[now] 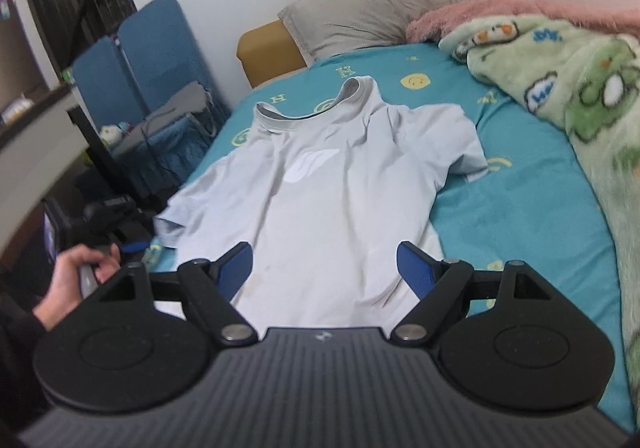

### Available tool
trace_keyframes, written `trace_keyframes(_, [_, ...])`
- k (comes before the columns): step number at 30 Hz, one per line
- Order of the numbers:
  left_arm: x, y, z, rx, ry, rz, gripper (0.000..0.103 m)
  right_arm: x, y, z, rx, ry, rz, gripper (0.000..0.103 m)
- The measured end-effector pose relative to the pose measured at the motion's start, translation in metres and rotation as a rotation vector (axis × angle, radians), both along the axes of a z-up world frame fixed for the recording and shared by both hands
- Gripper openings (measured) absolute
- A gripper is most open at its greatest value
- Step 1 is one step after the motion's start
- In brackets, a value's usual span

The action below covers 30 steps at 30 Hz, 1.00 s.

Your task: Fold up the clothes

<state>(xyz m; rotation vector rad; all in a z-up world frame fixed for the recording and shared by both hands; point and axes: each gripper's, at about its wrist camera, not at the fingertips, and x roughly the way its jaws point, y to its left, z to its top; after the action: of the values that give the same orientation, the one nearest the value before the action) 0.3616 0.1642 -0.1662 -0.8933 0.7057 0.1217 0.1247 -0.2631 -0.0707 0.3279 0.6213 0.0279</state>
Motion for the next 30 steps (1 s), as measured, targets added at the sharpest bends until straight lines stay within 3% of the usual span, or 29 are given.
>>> trace_keyframes(3, [0.024,-0.001,-0.009,-0.002,-0.004,0.005,0.049,0.015,0.0,-0.011,0.002,0.014,0.011,0.08])
trace_keyframes(7, [0.051,-0.007,-0.008,0.007,-0.018,-0.036,0.021,0.03,0.004,-0.023,0.001,0.034,0.033,0.081])
trace_keyframes(13, [0.075,-0.026,0.009,0.159,0.021,-0.177,0.002,0.036,0.021,-0.031,-0.014,0.051,0.075,0.08])
trace_keyframes(19, [0.098,-0.051,0.066,0.473,0.011,-0.222,0.001,0.03,0.03,-0.024,-0.085,0.03,0.076,0.08])
trace_keyframes(24, [0.13,-0.087,0.123,0.969,0.02,-0.077,0.001,0.034,0.02,-0.024,-0.065,0.031,0.039,0.08])
trace_keyframes(26, [0.143,-0.092,0.123,1.03,0.063,-0.011,0.002,0.037,0.018,-0.026,-0.064,0.039,0.026,0.08])
trace_keyframes(28, [0.15,-0.091,0.115,0.999,0.105,-0.012,0.007,0.04,0.016,-0.029,-0.061,0.046,0.013,0.08])
trace_keyframes(30, [0.145,-0.09,0.106,0.945,0.086,-0.043,0.021,0.041,0.015,-0.03,-0.062,0.047,0.005,0.08])
